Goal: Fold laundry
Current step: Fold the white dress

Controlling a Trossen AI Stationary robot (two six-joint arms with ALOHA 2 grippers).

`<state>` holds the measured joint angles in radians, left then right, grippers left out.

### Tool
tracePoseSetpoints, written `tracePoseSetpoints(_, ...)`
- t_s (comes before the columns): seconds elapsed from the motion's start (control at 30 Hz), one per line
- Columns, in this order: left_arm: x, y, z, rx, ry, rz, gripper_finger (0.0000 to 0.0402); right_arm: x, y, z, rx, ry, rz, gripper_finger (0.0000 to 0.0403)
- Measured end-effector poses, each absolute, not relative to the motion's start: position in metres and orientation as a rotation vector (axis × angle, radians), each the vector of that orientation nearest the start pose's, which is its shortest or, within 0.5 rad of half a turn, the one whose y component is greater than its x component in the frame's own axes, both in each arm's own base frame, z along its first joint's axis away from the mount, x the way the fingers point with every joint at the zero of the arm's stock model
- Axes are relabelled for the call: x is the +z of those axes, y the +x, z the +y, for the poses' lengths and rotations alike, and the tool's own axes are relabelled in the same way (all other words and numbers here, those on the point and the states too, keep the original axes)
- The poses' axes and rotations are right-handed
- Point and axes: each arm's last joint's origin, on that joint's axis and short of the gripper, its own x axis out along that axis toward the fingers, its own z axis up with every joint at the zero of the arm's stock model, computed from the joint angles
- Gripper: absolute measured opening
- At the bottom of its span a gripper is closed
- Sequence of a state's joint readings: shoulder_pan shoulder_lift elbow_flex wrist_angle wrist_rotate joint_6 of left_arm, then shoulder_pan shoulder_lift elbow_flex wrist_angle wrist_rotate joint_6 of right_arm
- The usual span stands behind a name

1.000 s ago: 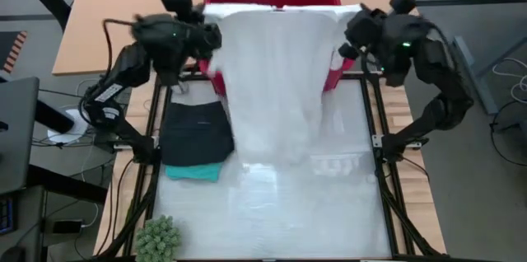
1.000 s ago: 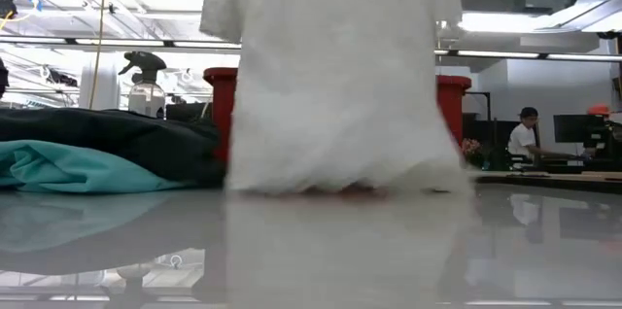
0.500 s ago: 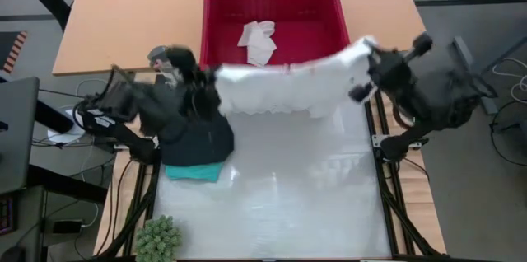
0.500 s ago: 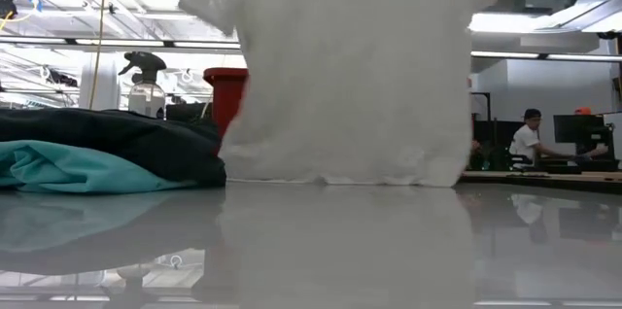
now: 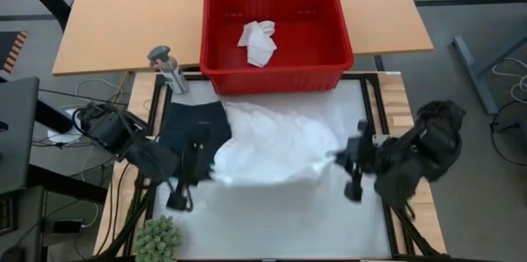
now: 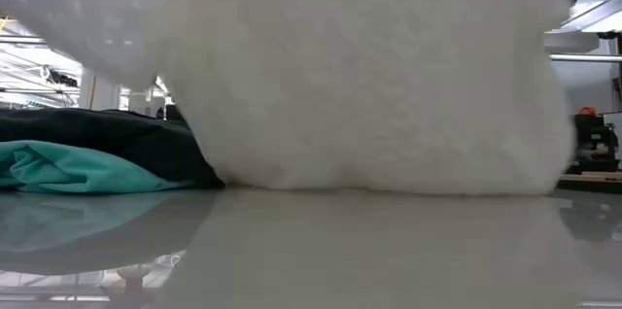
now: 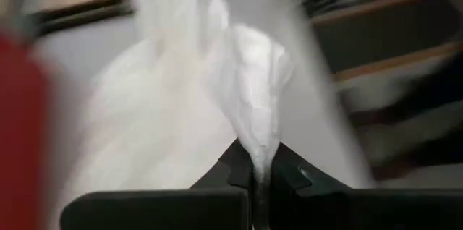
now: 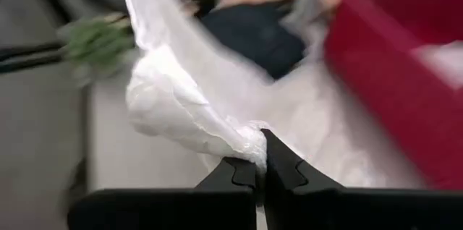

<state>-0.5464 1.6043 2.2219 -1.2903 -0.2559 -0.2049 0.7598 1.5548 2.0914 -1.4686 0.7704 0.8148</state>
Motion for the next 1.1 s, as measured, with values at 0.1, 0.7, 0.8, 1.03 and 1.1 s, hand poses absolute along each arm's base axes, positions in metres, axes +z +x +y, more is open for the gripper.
tracePoseSetpoints(0.1, 0.515, 0.237, -0.147, -0.384, -0.042, 0.484, 0.0000, 0.468, 0.192, 0.180, -0.173, 0.251, 0.649, 0.0024)
tracePoseSetpoints(0.7, 0.613, 0.201, -0.124, -0.545, -0.500, -0.259, 0.0000, 0.560, 0.122, 0.223, -0.146, 0.480, -0.020, 0.0024)
tracePoseSetpoints(0.8, 0.599, 0.185, -0.094, -0.215, -0.498, -0.090, 0.0000, 0.564, 0.116, 0.205, -0.361, 0.488, -0.089, 0.0024)
tracePoseSetpoints(1.03, 0.550, 0.169, -0.037, 0.456, -0.371, 0.272, 0.0000, 0.543, 0.144, 0.160, -0.520, 0.369, -0.058, 0.0024)
tracePoseSetpoints(1.1, 0.538, 0.165, -0.028, 0.525, -0.363, 0.385, 0.0000, 0.525, 0.155, 0.142, -0.541, 0.389, 0.046, 0.0024)
